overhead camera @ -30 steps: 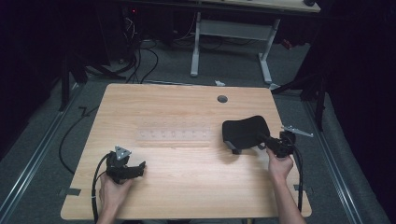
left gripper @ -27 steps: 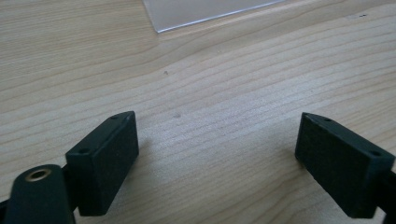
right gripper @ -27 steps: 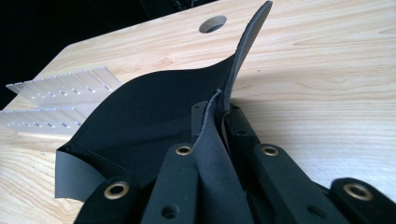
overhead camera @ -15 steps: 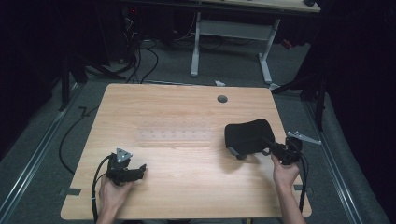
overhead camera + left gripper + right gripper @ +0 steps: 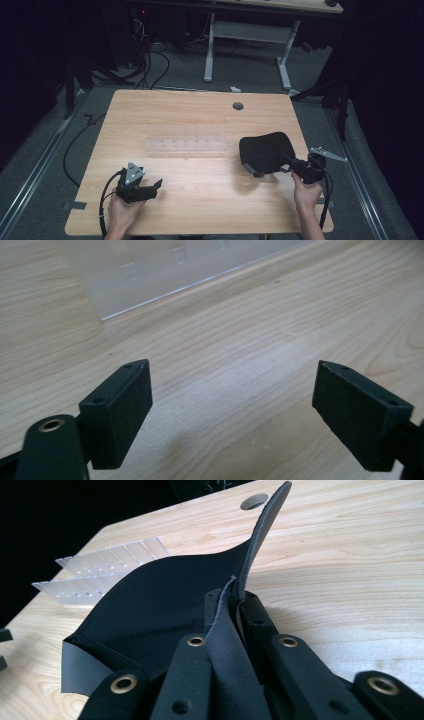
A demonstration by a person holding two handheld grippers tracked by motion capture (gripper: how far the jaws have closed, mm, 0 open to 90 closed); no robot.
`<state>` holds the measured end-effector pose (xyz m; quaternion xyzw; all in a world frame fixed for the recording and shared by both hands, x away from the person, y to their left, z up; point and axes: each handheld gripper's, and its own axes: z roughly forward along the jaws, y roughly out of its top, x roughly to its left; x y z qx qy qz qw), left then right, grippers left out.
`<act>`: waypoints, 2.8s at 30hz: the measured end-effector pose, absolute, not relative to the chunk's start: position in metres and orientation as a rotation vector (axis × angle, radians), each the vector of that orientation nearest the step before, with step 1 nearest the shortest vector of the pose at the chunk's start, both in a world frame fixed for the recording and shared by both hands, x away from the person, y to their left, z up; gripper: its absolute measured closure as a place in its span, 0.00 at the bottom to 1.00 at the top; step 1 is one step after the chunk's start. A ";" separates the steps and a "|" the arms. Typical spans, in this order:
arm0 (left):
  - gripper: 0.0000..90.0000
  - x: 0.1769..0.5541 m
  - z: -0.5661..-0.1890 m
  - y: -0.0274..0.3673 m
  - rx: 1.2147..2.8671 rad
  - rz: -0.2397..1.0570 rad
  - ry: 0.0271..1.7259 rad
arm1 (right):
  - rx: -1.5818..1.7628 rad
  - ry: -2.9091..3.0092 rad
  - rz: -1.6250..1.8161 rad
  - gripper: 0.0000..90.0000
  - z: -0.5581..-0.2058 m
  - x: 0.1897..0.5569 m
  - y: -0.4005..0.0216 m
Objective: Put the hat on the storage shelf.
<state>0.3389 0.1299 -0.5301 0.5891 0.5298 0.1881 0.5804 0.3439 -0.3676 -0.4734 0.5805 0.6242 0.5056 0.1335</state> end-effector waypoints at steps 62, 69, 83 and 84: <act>0.16 0.305 -0.474 0.058 1.427 0.273 0.894 | 1.415 2.166 1.614 0.94 -0.446 0.339 -0.261; 0.16 0.303 -0.473 0.053 1.432 0.275 0.877 | 1.407 2.192 1.631 0.94 -0.445 0.340 -0.255; 0.17 0.301 -0.474 0.050 1.464 0.276 0.863 | 1.392 2.282 1.595 0.94 -0.445 0.344 -0.242; 0.17 0.301 -0.474 0.050 1.467 0.277 0.863 | 1.388 2.284 1.590 0.94 -0.445 0.345 -0.241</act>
